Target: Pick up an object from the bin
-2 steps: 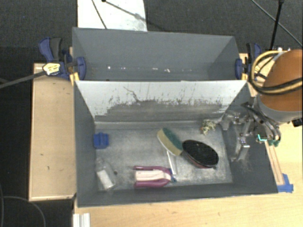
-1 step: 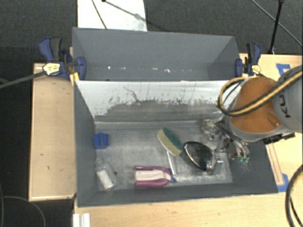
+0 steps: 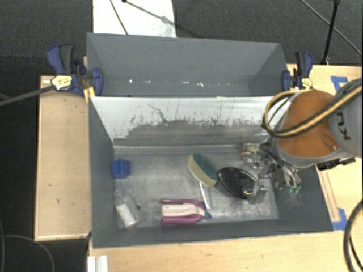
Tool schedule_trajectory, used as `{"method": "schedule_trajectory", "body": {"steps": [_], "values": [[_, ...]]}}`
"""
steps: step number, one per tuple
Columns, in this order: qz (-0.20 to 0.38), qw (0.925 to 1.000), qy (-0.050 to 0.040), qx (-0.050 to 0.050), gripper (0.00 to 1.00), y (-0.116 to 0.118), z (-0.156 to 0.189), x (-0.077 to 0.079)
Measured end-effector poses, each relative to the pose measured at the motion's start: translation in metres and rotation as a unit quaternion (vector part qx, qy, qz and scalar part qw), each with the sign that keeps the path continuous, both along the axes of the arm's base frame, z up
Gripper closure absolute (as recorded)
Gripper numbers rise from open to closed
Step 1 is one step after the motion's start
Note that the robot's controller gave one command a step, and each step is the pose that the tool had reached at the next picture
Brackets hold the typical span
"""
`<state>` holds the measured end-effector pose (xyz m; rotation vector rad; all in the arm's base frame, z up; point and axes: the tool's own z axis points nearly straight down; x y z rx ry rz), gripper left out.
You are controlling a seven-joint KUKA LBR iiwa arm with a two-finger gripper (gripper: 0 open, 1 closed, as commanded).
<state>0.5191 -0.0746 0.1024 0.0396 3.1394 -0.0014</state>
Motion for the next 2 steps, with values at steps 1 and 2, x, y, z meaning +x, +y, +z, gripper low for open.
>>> {"method": "schedule_trajectory", "body": {"steps": [1,2], "values": [[-0.009,0.9999,-0.0050,0.000,1.00,-0.012,0.093,0.024],[-0.025,0.9997,-0.0036,0.000,1.00,-0.014,0.149,0.024]]}}
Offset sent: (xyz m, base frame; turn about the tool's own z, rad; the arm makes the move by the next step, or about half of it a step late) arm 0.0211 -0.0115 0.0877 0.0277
